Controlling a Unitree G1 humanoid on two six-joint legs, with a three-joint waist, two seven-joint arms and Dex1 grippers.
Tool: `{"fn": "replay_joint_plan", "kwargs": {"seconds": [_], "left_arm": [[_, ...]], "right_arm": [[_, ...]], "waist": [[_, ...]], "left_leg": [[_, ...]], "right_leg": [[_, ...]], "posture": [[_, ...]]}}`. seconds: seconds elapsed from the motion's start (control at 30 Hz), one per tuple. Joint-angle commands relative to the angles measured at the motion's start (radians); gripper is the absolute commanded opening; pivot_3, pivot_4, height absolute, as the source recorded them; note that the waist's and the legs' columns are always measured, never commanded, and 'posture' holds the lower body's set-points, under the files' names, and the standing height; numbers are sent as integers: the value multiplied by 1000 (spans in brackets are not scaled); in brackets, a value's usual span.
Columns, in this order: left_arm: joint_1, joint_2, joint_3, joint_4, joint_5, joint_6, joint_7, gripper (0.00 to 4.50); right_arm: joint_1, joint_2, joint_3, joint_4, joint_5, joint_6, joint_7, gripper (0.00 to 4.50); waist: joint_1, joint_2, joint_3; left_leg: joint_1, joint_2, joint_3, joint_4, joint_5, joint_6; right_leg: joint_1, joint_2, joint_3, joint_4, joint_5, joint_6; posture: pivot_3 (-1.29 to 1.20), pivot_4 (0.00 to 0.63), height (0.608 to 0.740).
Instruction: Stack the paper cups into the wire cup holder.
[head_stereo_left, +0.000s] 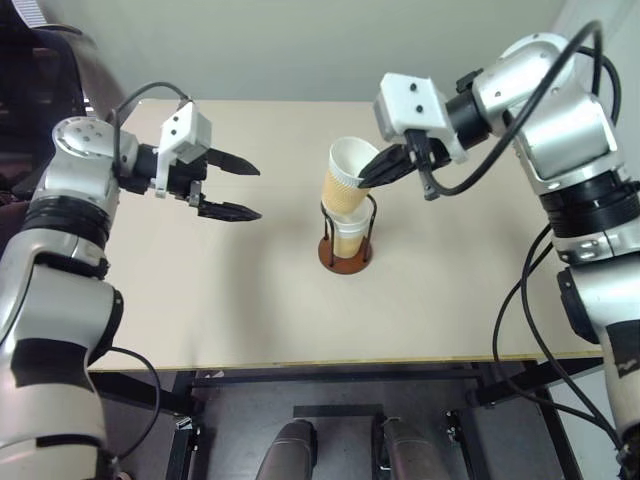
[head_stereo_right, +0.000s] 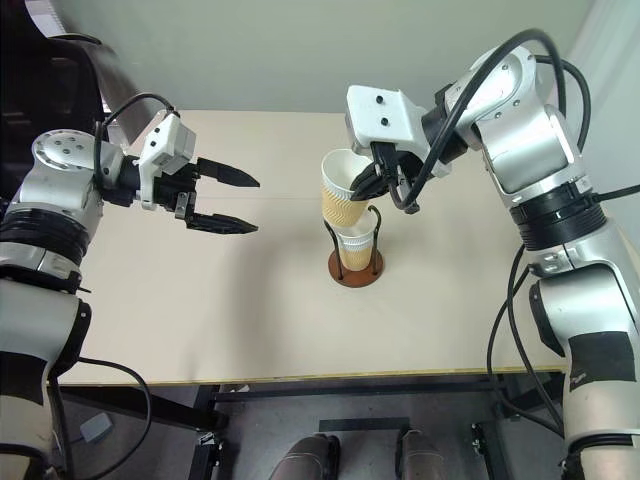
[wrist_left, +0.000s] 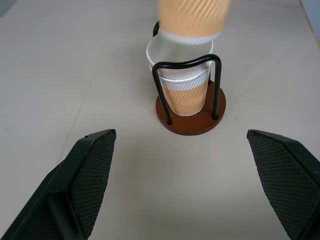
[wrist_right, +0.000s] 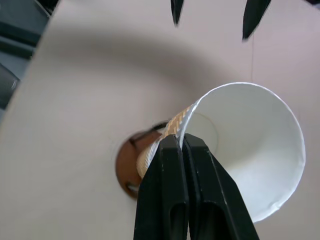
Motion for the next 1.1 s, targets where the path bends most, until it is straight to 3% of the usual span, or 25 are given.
{"fn": "replay_joint_plan", "kwargs": {"seconds": [0.03,0.27,1.1], "left_arm": [[-22,28,22,-39,-37,16,-29,4500],[-29,65,49,-69,-74,39,-29,4500],[-16,84,75,-108,-87,70,-29,4500]], "right_arm": [[-49,13,-13,35,-37,-80,6,12],[-65,33,-13,127,-96,-178,21,12],[15,58,7,128,-204,-307,49,12]], "waist": [[1,0,0],[-2,0,0],[-4,1,0]], "left_leg": [[-1,1,-1,0,0,0],[0,0,0,0,0,0],[1,1,-1,2,1,-1]], "right_leg": [[0,-1,0,0,0,0],[0,-1,0,-1,1,1],[2,-1,-1,1,2,-1]], "posture": [[0,150,740],[0,150,740],[0,150,740]]}}
